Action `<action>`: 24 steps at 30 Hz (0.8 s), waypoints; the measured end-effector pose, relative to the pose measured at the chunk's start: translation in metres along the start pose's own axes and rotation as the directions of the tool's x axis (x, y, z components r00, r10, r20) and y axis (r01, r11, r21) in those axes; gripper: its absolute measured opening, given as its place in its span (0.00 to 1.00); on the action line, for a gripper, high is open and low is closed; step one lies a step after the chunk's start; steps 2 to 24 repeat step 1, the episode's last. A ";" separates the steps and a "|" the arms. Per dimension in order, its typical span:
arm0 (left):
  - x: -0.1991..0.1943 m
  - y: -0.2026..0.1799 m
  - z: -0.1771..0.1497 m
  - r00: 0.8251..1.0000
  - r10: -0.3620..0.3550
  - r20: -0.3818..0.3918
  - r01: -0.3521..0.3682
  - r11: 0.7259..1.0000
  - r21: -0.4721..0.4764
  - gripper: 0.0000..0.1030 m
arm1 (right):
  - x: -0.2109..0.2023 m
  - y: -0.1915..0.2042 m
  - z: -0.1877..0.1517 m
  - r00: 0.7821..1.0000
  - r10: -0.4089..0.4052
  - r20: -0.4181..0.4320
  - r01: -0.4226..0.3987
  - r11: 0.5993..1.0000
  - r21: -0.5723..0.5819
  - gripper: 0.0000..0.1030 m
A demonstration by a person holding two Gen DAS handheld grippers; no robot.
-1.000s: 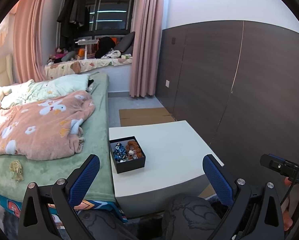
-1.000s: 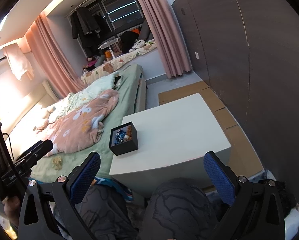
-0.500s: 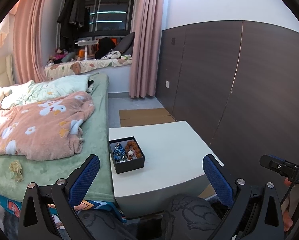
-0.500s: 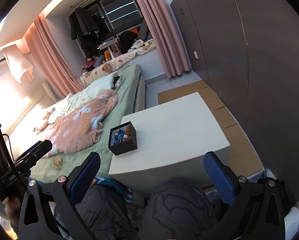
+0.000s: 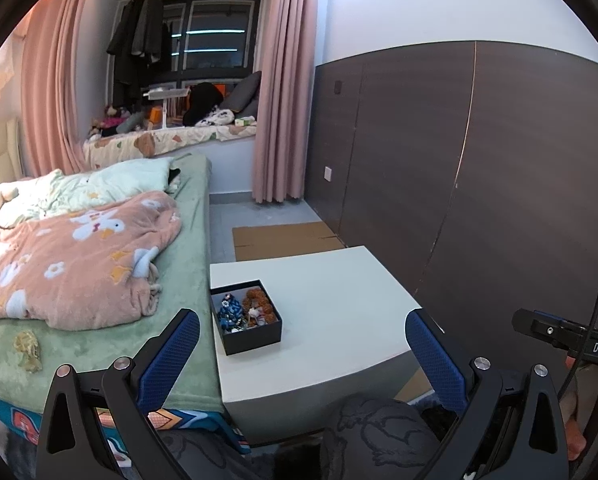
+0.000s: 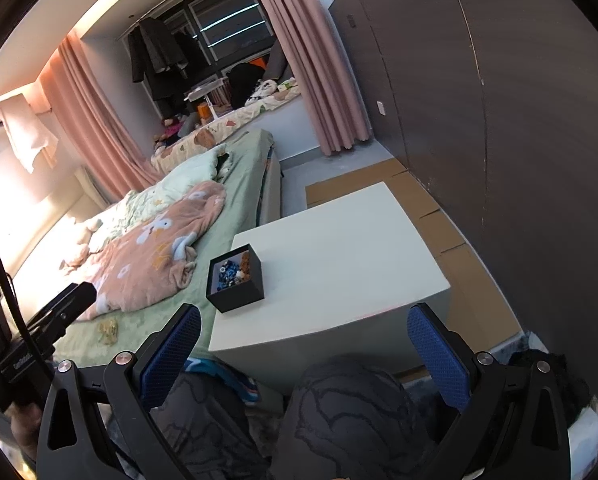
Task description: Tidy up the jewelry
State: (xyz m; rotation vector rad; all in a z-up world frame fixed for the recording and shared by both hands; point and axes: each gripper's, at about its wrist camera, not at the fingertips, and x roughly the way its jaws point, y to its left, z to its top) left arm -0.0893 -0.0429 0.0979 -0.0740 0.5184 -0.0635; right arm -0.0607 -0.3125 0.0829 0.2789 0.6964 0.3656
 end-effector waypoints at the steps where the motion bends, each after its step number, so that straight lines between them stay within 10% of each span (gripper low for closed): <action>1: 0.002 0.002 -0.001 1.000 -0.002 -0.004 0.002 1.000 -0.001 0.99 | 0.002 0.001 -0.001 1.000 -0.003 -0.003 0.003 1.000 0.000 1.00; 24: 0.002 0.002 -0.001 1.000 -0.002 -0.004 0.002 1.000 -0.001 0.99 | 0.002 0.001 -0.001 1.000 -0.003 -0.003 0.003 1.000 0.000 1.00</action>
